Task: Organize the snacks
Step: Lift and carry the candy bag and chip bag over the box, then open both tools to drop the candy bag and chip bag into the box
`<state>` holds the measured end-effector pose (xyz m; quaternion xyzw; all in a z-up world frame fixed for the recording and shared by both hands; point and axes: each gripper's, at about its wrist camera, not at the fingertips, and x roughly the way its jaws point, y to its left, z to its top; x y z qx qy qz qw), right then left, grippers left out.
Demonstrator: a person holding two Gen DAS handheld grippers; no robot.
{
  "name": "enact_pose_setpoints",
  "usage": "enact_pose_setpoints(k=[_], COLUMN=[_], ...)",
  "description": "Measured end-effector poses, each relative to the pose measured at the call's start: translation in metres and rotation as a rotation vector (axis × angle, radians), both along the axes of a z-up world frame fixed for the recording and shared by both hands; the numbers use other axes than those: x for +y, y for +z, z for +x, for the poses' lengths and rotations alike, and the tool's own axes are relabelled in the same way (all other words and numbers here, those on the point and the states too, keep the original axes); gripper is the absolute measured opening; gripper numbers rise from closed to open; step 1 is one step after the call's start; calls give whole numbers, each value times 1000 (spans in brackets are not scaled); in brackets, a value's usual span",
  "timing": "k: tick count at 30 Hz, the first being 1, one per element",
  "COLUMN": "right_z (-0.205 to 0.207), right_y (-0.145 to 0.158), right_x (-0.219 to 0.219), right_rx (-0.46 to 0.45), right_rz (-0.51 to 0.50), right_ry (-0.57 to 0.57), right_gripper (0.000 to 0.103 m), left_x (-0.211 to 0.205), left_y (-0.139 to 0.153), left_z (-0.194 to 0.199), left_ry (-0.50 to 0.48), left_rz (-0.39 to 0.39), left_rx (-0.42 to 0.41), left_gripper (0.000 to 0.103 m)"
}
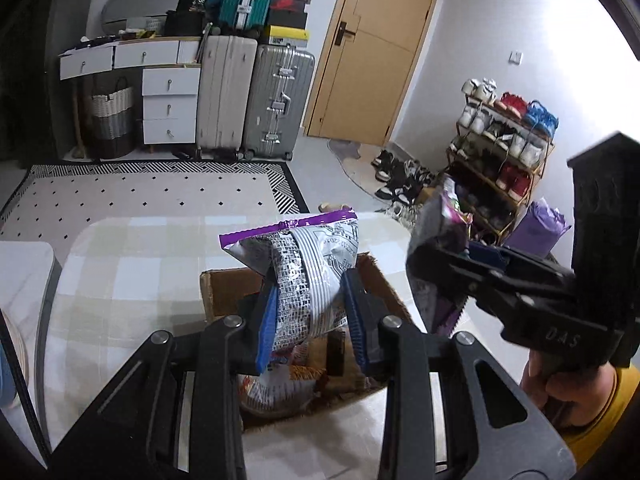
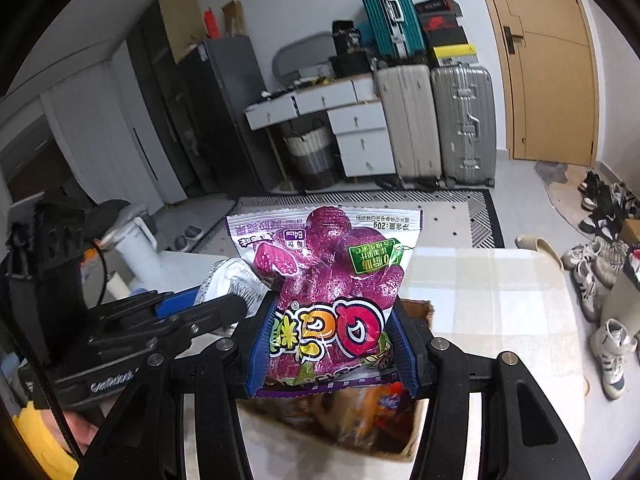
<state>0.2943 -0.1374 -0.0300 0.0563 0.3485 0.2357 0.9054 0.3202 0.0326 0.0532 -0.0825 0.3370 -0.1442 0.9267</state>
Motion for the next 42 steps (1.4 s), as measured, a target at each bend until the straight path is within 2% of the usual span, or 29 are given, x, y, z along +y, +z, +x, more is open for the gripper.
enact_pose_setpoints(k=[7, 16, 25, 31, 34, 36, 38, 42], right_z=[37, 41, 42, 41, 43, 42, 42, 42], right_y=[-21, -48, -59, -60, -61, -61, -62, -62], right_x=[-3, -2, 4, 11, 14, 16, 18, 23], right_rx=[54, 119, 154, 160, 169, 174, 177, 168], right_rz=[-15, 7, -11, -28, -35, -36, -46, -76], right_ry=[-5, 1, 2, 12, 13, 14, 16, 12], right_gripper=[52, 52, 52, 52, 52, 52, 52, 52], left_x=[-19, -29, -19, -8, -3, -7, -6, -5], left_y=[-37, -70, -79, -72, -69, -65, -63, -58], left_z=[56, 105, 111, 99, 78, 64, 59, 48], left_ry=[-16, -22, -11, -8, 1, 5, 4, 9], left_rz=[23, 48, 39, 33, 41, 46, 45, 61], left_rx=[53, 110, 102, 96, 88, 86, 86, 61], left_gripper=[27, 28, 28, 28, 28, 31, 38, 42])
